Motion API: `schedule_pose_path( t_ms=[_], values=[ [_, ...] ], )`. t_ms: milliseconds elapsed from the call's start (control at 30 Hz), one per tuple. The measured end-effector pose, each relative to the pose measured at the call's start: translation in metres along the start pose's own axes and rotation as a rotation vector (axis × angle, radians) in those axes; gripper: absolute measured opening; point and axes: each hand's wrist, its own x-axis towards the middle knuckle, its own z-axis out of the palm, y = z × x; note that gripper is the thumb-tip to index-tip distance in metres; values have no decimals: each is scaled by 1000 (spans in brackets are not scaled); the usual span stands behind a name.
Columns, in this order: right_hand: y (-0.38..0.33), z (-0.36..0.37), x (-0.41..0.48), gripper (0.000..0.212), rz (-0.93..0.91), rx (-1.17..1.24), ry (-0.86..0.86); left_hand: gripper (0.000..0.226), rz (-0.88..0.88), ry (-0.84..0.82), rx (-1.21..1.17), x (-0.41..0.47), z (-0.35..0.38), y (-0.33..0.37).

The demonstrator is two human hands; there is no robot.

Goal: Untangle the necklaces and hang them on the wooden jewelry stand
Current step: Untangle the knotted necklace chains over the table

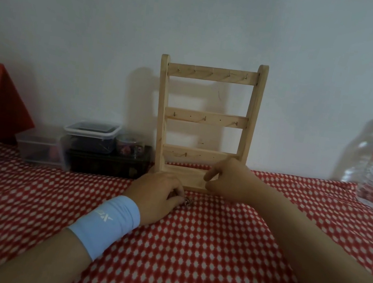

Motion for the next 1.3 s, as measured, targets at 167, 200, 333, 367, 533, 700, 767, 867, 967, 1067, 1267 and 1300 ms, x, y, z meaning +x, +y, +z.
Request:
schedule_pose_path(
  t_ms=[167, 200, 333, 367, 533, 700, 767, 867, 967, 1067, 1267, 1300],
  values=[
    [0, 1, -3, 17, -126, -44, 23, 17, -53, -26, -101, 1, -3, -3],
    [-2, 2, -5, 17, -171, -34, 24, 16, -86, -24, -186, 1, -3, -4],
    [-12, 4, -9, 10, -274, 122, -100, 17, -151, 12, -392, 4, -4, -3],
    [-13, 7, -9, 14, -289, 67, -159, 17, -151, 35, -418, 4, -4, -3],
    [-9, 24, -5, 18, -265, -86, -207, 6, -151, -4, -358, 4, -3, -6],
    [-12, 27, -6, 21, -270, -189, -119, 31, -124, -162, -301, 1, -3, -12],
    [-10, 27, -4, 24, -253, -170, -125, 28, -130, -105, -323, 1, -2, -9],
    [-9, 21, -5, 27, -246, -10, -117, 11, -160, 66, -448, 3, -3, -5],
    [-13, 9, -11, 35, -235, 193, -92, 8, -204, 159, -608, 6, -13, 1],
    [-17, 1, -15, 45, -232, 372, -117, 16, -258, 177, -769, 9, -20, 6],
    [-21, -2, -13, 23, -190, 450, -99, 19, -254, 124, -872, 11, -26, 6],
    [-21, -2, -13, 23, -188, 494, -115, 18, -249, 133, -876, 11, -26, 6]
  ],
)
